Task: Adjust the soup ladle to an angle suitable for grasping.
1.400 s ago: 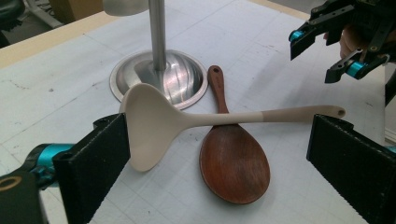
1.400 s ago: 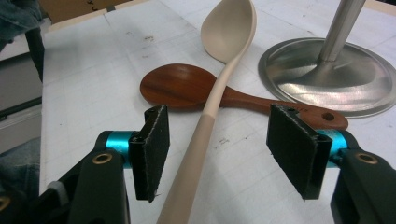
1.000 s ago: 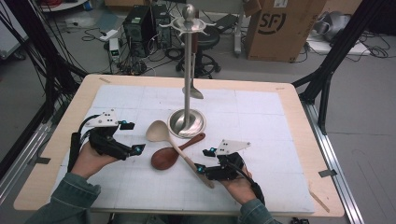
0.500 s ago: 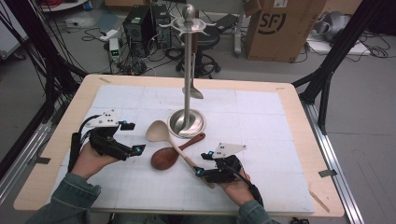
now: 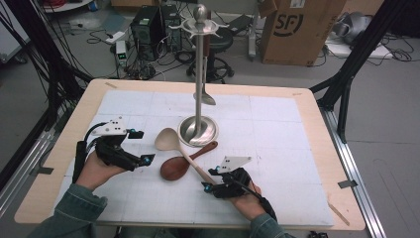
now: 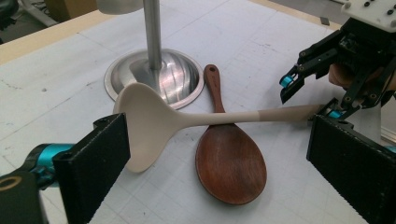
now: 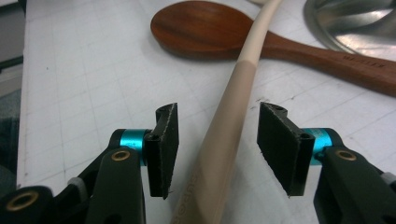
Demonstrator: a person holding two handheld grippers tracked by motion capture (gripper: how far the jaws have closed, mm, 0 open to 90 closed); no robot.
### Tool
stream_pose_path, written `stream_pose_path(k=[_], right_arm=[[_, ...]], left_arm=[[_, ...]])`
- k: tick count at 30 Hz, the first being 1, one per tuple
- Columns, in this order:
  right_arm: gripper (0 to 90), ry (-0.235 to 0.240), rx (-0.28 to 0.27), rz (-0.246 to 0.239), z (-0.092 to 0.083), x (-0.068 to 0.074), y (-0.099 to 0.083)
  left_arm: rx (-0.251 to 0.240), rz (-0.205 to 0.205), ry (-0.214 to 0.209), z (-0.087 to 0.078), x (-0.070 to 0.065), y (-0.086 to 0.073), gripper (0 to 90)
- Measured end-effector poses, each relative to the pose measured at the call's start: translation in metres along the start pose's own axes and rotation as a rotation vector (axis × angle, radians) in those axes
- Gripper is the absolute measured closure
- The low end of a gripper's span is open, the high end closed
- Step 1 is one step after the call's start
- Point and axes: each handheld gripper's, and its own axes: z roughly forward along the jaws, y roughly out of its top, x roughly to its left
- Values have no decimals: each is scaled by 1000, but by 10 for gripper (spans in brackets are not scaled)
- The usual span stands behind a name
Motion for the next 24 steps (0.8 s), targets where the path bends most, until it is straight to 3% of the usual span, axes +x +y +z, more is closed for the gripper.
stream_pose_path(k=[14, 24], right_arm=[[562, -29, 72, -42, 8, 2, -2], [629, -50, 74, -7, 3, -4, -4]], left_arm=[[0, -2, -2, 0, 0, 0, 66], [5, 0, -3, 1, -1, -1, 66]])
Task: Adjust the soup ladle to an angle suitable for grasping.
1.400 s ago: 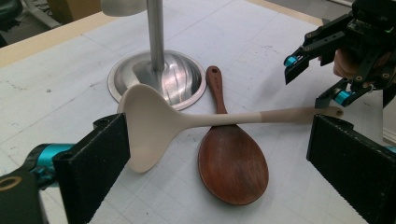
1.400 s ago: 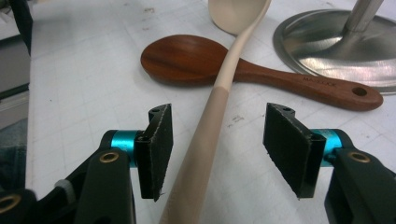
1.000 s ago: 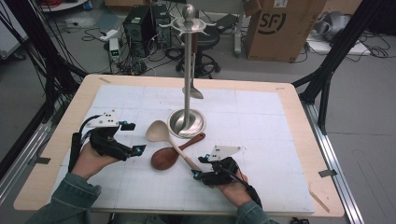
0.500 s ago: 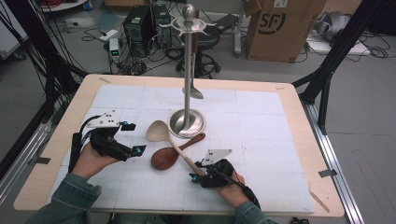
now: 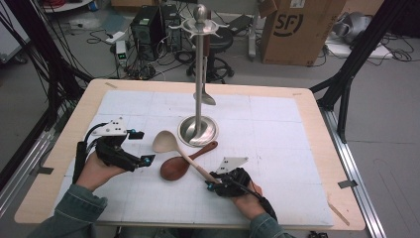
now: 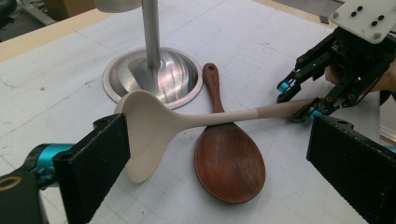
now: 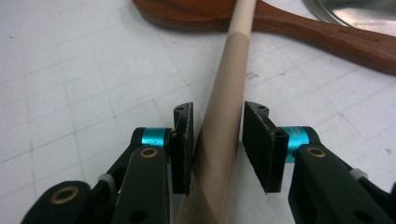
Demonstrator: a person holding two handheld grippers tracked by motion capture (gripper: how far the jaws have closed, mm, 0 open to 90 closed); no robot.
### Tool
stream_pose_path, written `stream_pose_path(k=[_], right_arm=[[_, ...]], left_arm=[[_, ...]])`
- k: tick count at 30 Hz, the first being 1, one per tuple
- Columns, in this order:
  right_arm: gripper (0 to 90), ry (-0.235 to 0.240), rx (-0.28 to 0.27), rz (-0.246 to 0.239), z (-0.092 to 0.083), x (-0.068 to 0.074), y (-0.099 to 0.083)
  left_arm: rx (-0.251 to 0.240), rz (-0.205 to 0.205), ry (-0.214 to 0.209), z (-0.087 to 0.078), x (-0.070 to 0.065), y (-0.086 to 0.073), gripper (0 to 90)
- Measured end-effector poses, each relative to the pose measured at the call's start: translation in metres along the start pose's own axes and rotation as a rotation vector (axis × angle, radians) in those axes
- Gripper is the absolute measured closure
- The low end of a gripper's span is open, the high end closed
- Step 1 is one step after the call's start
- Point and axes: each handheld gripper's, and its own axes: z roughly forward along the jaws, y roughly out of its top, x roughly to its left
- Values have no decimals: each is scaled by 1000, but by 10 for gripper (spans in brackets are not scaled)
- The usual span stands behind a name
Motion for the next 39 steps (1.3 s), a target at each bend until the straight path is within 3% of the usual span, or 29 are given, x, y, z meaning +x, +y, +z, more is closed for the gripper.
stream_pose_path(k=[16, 23, 29, 34, 39], right_arm=[[628, -77, -23, 30, -8, -10, -3], [619, -64, -8, 17, -5, -9, -4], [692, -47, 0, 7, -3, -8, -2], [700, -2, -5, 64, -4, -14, 0], [704, 33, -22, 83, -5, -18, 7]], left_arm=[[-3, -3, -3, 0, 0, 0, 66], [-3, -4, -3, 0, 0, 0, 66], [0, -2, -4, 0, 0, 0, 66], [-4, -5, 0, 0, 0, 0, 66], [0, -2, -2, 1, 0, 0, 66]])
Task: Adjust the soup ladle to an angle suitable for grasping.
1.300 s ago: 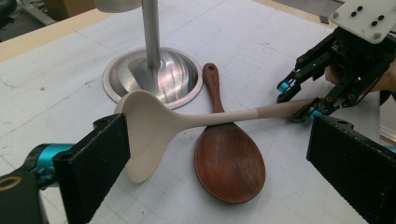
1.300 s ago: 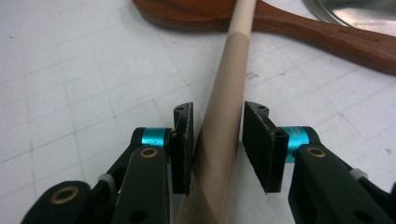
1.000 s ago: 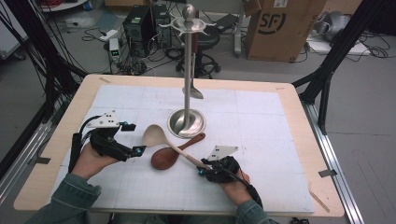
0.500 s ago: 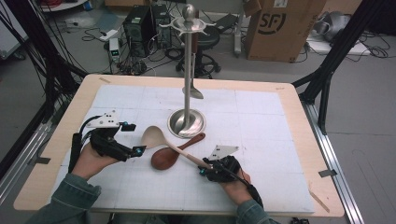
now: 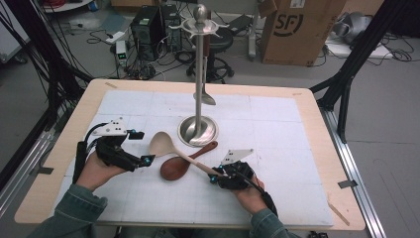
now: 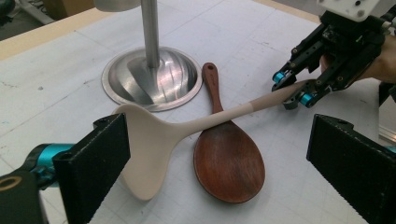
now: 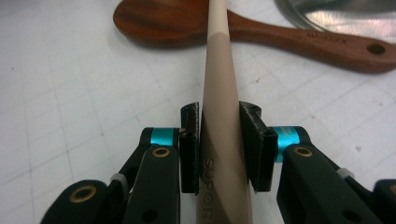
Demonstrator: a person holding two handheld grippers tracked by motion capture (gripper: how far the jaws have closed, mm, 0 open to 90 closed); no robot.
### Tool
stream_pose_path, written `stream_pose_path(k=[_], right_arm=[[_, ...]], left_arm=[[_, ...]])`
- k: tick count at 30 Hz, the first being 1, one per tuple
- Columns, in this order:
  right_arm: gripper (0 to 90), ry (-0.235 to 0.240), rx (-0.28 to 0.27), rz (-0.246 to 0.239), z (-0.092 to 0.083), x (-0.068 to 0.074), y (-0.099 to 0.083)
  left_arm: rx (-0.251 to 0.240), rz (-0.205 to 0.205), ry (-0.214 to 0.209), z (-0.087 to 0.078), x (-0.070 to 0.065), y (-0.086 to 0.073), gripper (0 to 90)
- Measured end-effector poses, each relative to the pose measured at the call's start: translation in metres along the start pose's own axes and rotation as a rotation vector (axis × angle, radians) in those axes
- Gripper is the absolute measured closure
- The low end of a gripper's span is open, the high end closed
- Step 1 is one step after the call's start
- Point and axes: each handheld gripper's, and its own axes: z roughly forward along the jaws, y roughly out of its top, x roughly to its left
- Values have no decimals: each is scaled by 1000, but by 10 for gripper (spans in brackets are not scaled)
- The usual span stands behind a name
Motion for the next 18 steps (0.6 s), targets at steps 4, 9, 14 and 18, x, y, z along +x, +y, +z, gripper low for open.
stream_pose_path(k=[4, 9, 14, 18], right_arm=[[707, 33, -6, 18, 3, -3, 6], [714, 92, -28, 20, 7, -4, 16], [718, 136, -31, 15, 12, -5, 23], [719, 165, -29, 12, 18, -4, 27]], left_arm=[[3, 2, 1, 0, 0, 0, 66], [5, 4, -1, 0, 0, 0, 66], [3, 2, -1, 1, 0, 0, 66], [2, 3, -3, 1, 0, 0, 66]])
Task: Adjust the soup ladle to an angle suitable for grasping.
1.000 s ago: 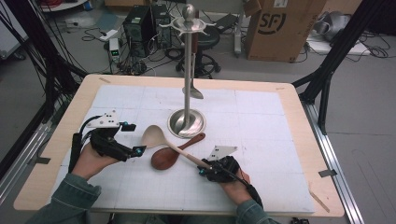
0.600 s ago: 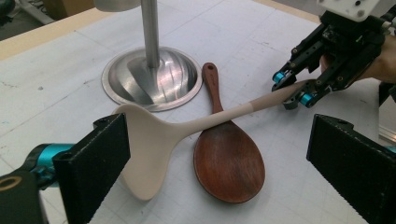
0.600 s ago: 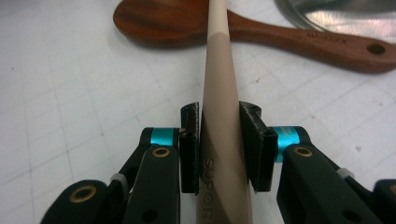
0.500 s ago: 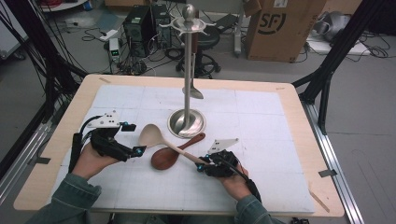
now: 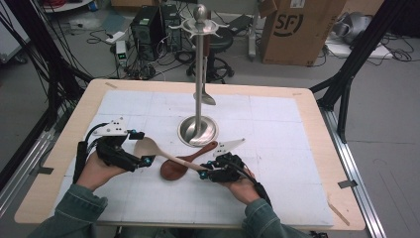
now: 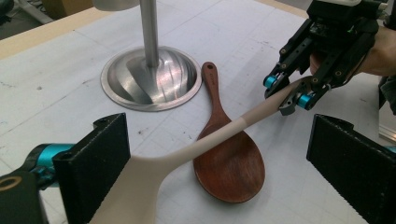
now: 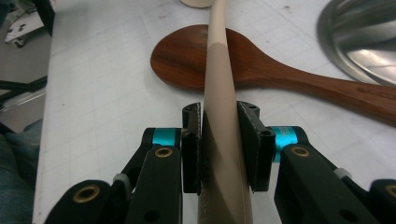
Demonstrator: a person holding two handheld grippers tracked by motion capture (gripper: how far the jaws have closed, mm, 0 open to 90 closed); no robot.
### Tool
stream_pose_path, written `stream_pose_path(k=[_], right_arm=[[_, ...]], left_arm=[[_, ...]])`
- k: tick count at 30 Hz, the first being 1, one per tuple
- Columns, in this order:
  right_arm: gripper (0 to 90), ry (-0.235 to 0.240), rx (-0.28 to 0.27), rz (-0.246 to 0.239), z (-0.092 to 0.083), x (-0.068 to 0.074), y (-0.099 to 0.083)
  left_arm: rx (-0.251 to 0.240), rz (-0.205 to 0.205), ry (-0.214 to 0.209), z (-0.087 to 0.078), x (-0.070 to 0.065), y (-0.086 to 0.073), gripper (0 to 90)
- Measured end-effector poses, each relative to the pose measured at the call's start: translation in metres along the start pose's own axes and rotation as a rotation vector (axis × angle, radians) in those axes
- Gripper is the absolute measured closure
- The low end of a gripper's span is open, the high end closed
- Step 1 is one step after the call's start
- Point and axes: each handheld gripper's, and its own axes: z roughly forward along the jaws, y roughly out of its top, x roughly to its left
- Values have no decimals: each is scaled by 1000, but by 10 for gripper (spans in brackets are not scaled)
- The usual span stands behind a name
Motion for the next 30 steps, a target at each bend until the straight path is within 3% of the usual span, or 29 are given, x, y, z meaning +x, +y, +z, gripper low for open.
stream_pose_path(k=[12, 24, 30], right_arm=[[724, 106, 35, -43, 26, 12, 19], [685, 33, 87, -79, 33, 10, 14], [649, 6, 52, -88, 25, 11, 12]], left_arm=[[-3, 2, -3, -1, 0, 0, 66], [-5, -3, -5, -1, 0, 0, 66], [-2, -1, -5, -1, 0, -1, 66]])
